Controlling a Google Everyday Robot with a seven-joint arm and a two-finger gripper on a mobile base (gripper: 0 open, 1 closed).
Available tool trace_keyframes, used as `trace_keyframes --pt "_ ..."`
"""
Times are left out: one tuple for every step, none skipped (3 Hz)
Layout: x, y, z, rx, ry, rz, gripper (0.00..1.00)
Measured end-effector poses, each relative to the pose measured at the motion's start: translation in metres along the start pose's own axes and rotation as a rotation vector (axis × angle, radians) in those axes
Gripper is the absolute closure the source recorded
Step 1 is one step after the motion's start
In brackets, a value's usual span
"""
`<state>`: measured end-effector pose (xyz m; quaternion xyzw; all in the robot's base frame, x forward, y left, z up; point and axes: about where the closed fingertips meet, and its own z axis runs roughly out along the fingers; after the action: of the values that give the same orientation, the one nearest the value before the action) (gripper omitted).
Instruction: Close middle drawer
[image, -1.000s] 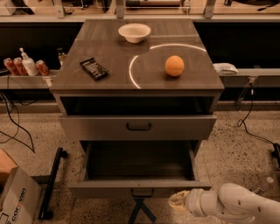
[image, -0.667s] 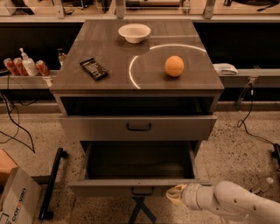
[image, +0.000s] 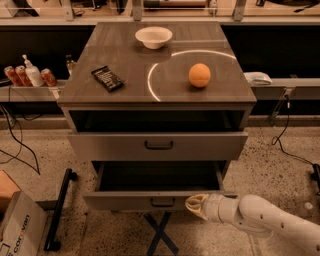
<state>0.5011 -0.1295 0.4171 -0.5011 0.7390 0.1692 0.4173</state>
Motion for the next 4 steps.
trace_keyframes --pt "-0.014 -0.021 0.006 0.021 -0.021 -0.044 0.84" --pt "-0.025 -0.038 0.013 0.023 -0.035 -0.070 0.61" --pt "-0.027 -0.038 0.015 0.021 -0.037 -0.071 0.31" --pt "-0.027 -0.037 0.016 0.018 -0.039 -0.071 0.06"
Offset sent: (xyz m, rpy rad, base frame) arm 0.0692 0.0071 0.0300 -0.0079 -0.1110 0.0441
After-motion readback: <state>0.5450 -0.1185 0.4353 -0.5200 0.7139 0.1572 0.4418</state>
